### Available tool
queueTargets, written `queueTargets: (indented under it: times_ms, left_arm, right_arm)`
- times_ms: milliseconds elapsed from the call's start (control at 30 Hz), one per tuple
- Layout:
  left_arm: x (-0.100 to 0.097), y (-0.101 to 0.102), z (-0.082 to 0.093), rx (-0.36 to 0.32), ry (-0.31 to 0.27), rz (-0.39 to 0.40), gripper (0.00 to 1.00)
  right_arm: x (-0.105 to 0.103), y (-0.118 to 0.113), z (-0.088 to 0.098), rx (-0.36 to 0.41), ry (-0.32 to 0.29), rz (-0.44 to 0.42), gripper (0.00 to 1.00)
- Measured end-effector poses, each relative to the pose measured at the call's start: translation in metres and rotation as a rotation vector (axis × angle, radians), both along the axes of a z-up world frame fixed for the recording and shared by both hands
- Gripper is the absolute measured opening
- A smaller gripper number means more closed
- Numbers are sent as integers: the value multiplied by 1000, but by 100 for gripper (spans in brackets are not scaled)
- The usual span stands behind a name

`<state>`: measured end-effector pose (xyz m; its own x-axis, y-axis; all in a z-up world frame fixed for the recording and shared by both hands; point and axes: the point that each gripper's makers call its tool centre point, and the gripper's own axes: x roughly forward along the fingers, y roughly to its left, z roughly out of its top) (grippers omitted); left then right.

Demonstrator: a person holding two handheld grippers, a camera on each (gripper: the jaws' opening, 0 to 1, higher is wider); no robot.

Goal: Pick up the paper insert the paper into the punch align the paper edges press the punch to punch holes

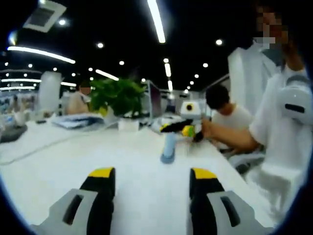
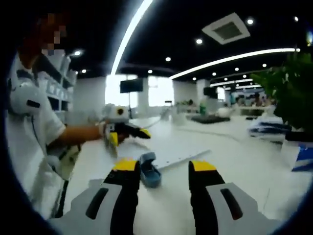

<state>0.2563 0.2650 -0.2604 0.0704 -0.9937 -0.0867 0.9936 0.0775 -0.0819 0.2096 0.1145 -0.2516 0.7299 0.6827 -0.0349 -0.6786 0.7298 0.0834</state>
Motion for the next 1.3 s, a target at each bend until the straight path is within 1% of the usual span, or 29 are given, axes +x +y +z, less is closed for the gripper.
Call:
queueTargets:
  times_ms: [33,67,133,167,200,267,300,333,367,400,533,633,833,900,967,1033,1167,1300]
  left_arm:
    - [1,-1,3,-6,2,3,61]
    - [2,-3,5,-13,2,5,61]
    - [2,-9,8,-19,1,8,64]
    - [-1,-19,8,-3,-6,-8,66]
    - [-3,-22,9,-1,-11,-13,67]
    - [-5,-29,11,-2,-19,-19,67]
    - [-8,-37,12,1,-23,-33,67]
    - [-9,-39,12,2,-27,-39,67]
    - [-11,-45,12,4,-31,-49,67]
    - [-12,-47,12,5,-30,-55,67]
    - [-15,-59,12,10,-34,-74,67]
    - [-17,-68,15,10,-40,-81,66]
    - [-25,-94,19,12,-57,-119,66]
    - [-30,-107,16,11,-53,-147,65]
    - [-33,-113,13,11,-44,-160,65]
    - [-35,-123,5,25,-36,-171,64]
    - [-39,-131,-1,39,-26,-188,63]
    - [-40,-137,-5,34,-8,-192,63]
  right_arm:
    - [1,-2,4,22,-12,-36,47]
    - [4,-6,6,35,-21,-92,47]
    - [7,-8,9,56,-29,-130,46]
    - [12,-16,8,65,-28,-207,46]
    - [13,-18,6,67,-24,-235,47]
    - [13,-19,6,87,-30,-250,47]
    - [15,-25,4,119,-14,-295,48]
    - [15,-28,4,112,-13,-308,48]
    - [15,-33,6,105,-35,-340,48]
    - [17,-40,6,109,-34,-378,48]
    - [17,-42,5,117,-26,-393,48]
    - [17,-41,4,105,-26,-398,49]
    - [17,-43,4,109,-31,-406,50]
    - [18,-45,4,115,-26,-410,51]
    - [19,-46,3,115,-20,-415,52]
    - [19,-46,3,106,-24,-414,52]
    - [19,-46,3,97,-25,-415,52]
    - [20,-47,1,104,-14,-419,53]
